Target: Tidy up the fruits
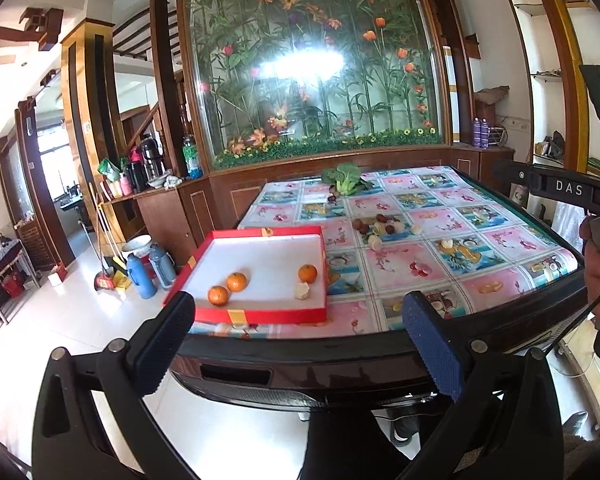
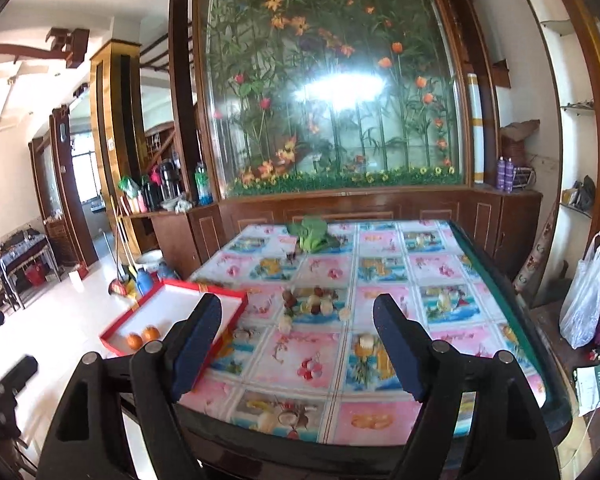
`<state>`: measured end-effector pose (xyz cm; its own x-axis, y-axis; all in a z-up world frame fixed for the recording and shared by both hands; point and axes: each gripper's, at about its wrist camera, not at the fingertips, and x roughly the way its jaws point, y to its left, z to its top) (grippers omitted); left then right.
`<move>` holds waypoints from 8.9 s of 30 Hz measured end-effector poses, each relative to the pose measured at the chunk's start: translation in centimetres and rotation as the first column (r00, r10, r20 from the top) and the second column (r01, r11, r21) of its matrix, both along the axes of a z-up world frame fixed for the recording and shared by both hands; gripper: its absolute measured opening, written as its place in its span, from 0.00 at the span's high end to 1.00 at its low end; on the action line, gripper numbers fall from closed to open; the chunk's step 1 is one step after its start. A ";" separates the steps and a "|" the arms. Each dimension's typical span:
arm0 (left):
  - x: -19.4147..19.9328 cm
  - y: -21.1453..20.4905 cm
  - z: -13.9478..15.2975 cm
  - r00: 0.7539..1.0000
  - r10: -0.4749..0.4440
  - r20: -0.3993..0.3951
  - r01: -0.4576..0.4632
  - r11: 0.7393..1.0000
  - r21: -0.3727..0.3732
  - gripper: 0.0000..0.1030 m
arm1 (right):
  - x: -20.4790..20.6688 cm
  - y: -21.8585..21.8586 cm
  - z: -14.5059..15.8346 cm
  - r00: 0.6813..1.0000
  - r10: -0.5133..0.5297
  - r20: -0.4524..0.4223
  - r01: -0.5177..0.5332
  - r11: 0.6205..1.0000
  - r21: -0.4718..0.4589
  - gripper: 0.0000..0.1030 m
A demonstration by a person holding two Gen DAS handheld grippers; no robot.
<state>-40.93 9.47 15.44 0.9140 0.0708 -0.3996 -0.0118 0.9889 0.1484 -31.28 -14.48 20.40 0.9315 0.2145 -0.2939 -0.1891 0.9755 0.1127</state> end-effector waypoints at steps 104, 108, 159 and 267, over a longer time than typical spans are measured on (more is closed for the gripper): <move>40.0 -10.3 -15.9 0.850 -0.084 -0.520 0.055 0.996 -0.070 0.18 | 26.2 -4.6 -20.3 0.851 0.091 -0.517 -0.165 0.981 -0.099 0.79; 39.9 -10.1 -16.0 0.853 -0.112 -0.510 0.066 0.992 -0.107 0.26 | 26.2 -4.5 -20.3 0.851 0.099 -0.516 -0.171 0.981 -0.093 0.79; 25.7 7.3 -7.0 0.972 0.139 -0.192 -0.172 0.971 -0.168 0.72 | 28.2 15.7 -17.2 0.765 0.522 -0.376 -0.392 0.842 0.371 0.79; 31.6 -6.6 -13.0 0.913 -0.044 -0.405 0.060 0.998 0.025 0.09 | 32.2 -3.1 -19.8 0.840 0.023 -0.541 -0.030 1.000 -0.003 0.79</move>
<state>-9.33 2.85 2.43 0.6776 0.0490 -0.7338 0.1081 0.9803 0.1654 0.92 -17.55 0.60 0.6175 0.2307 -0.7520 -0.1268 0.9727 0.1942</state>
